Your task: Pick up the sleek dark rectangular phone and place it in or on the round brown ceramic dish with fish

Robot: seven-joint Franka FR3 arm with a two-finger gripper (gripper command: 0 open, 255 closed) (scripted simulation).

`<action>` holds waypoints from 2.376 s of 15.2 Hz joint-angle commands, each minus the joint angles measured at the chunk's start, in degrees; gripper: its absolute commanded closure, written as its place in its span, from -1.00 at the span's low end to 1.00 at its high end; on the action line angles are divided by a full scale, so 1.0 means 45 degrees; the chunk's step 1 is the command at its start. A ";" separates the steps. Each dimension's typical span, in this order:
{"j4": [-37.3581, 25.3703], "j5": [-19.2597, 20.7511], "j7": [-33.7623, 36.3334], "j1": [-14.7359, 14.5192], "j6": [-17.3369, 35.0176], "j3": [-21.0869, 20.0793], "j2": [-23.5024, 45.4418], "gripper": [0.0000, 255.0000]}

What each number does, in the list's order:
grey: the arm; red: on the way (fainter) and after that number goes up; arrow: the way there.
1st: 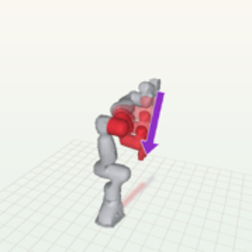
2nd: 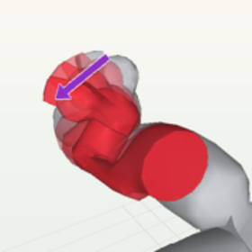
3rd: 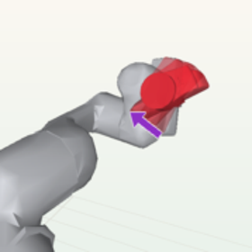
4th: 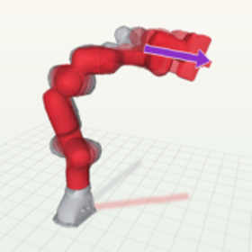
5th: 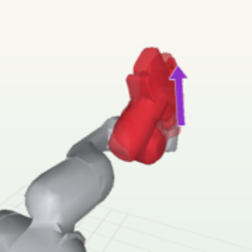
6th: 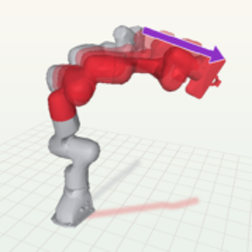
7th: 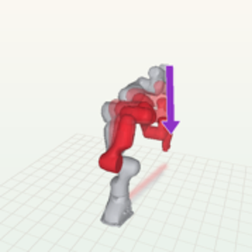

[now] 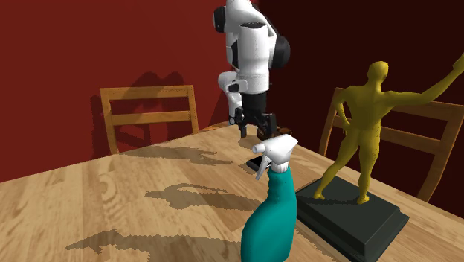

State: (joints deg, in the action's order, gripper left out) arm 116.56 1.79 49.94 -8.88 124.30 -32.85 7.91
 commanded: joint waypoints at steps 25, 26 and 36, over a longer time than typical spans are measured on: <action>-0.0982 0.1560 0.1681 -0.0956 0.1283 0.0270 0.2533 1.00; -0.0978 0.1557 0.1675 -0.0951 0.1282 0.0269 0.2528 1.00; -0.1484 0.1039 0.1387 -0.0765 0.0140 0.0041 0.1788 1.00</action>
State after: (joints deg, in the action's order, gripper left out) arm 110.36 6.78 56.40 -12.44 125.79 -32.55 16.38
